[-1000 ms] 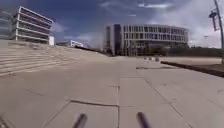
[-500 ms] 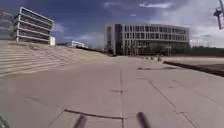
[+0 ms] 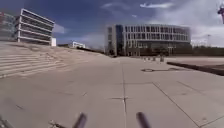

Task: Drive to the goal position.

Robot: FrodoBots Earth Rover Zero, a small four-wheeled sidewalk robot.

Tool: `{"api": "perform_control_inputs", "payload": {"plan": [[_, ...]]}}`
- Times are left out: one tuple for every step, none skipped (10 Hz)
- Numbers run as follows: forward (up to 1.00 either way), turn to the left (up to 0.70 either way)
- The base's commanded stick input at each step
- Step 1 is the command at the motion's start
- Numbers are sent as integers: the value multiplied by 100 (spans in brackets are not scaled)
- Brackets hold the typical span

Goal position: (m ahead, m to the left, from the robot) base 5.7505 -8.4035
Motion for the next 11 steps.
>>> {"api": "perform_control_inputs", "payload": {"plan": [[50, 0], [50, 0], [50, 0], [50, 0], [50, 0], [50, 0], [50, 0], [50, 0], [50, 0], [50, 0], [50, 0]]}}
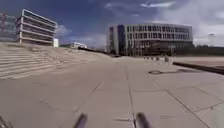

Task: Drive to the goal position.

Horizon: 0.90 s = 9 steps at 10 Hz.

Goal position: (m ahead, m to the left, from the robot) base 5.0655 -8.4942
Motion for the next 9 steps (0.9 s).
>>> {"api": "perform_control_inputs", "payload": {"plan": [[50, 0], [50, 0], [50, 0], [50, 0], [50, 0], [50, 0], [50, 0], [50, 0], [50, 0]]}}
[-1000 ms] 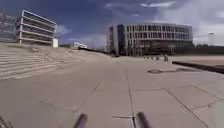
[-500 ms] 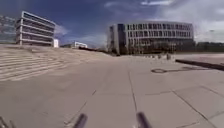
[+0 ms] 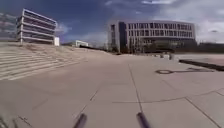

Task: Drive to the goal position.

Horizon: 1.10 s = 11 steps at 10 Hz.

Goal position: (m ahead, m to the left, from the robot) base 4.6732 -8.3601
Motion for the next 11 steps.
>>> {"api": "perform_control_inputs", "payload": {"plan": [[50, 0], [50, 0], [50, 0], [50, 0], [50, 0], [50, 0], [50, -7], [50, -50], [50, -50], [50, -50], [50, -50]]}}
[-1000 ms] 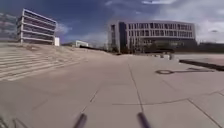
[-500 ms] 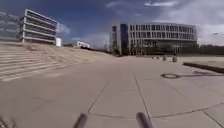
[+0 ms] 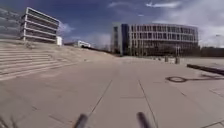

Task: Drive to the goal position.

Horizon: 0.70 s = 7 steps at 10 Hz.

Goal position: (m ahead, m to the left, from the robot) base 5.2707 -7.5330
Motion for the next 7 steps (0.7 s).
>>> {"api": "perform_control_inputs", "payload": {"plan": [[50, -35], [50, -10], [50, 0], [50, 0], [50, 0], [50, 0], [50, 0]]}}
